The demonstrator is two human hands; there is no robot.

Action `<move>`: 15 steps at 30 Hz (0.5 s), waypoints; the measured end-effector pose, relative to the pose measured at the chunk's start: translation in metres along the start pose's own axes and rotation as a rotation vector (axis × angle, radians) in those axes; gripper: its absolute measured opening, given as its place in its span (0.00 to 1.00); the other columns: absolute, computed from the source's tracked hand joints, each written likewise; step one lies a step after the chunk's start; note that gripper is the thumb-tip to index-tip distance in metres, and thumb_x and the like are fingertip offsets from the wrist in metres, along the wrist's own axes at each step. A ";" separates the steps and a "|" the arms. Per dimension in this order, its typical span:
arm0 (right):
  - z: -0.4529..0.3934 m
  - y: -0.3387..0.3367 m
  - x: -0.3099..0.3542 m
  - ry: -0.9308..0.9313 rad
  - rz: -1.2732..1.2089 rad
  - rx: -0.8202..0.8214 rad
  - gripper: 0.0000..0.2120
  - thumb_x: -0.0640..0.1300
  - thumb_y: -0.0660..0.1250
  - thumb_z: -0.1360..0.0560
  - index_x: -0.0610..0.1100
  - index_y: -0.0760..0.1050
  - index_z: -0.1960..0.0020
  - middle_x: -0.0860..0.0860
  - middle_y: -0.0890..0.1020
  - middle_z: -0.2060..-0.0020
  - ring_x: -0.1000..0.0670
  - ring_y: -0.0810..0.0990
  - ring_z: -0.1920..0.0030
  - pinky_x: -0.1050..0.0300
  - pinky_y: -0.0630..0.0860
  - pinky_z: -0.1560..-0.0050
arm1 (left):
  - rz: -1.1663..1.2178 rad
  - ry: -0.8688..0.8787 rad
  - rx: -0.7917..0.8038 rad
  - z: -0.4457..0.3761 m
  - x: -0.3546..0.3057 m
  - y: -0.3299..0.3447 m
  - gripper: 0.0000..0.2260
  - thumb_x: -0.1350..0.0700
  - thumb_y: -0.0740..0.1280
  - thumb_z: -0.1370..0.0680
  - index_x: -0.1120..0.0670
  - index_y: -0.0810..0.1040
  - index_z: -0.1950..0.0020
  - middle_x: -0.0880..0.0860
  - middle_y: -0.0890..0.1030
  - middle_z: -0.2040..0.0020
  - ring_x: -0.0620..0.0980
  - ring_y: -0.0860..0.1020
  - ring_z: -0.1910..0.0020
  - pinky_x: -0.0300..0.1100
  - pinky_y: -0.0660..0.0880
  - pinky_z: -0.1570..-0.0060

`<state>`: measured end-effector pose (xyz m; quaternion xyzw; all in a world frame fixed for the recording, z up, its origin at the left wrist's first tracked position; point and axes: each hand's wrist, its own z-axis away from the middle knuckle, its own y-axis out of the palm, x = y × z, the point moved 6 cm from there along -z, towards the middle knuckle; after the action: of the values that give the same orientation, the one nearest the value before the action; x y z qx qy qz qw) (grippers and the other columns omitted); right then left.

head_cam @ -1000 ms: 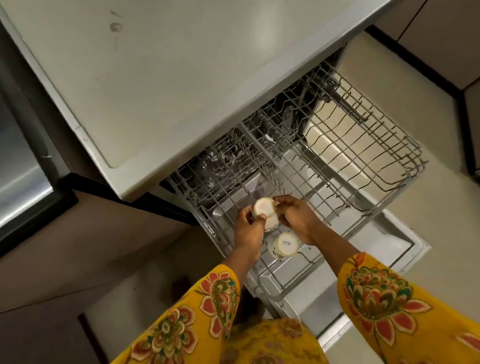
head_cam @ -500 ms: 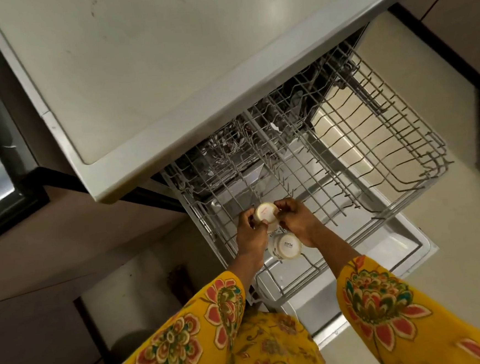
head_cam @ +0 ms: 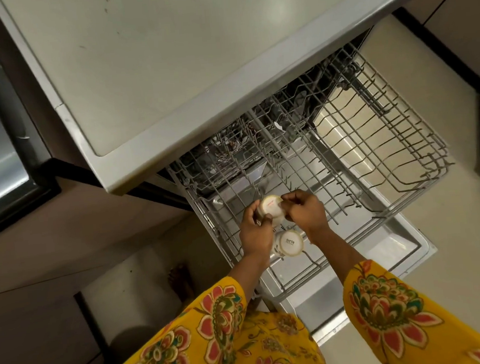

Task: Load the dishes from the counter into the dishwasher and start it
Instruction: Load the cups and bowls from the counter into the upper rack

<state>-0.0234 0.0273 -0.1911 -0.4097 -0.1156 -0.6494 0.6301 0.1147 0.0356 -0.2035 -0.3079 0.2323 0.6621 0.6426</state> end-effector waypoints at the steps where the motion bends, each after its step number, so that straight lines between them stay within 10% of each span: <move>1: 0.000 0.000 0.003 -0.013 0.005 -0.001 0.05 0.38 0.69 0.28 0.41 0.80 0.53 0.49 0.82 0.59 0.47 0.81 0.58 0.47 0.80 0.50 | 0.015 0.006 0.000 0.001 -0.001 -0.001 0.19 0.67 0.64 0.24 0.52 0.72 0.35 0.54 0.75 0.36 0.52 0.75 0.38 0.49 0.74 0.38; 15: -0.011 0.021 -0.010 0.059 0.145 0.117 0.11 0.39 0.65 0.24 0.43 0.78 0.43 0.44 0.82 0.47 0.44 0.81 0.47 0.46 0.77 0.42 | -0.055 -0.119 0.001 -0.021 0.002 -0.003 0.22 0.68 0.61 0.23 0.54 0.71 0.31 0.53 0.74 0.34 0.52 0.74 0.37 0.44 0.74 0.39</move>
<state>-0.0102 0.0233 -0.2124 -0.3602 -0.1046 -0.6061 0.7014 0.1196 0.0227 -0.2193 -0.2739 0.1854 0.6612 0.6734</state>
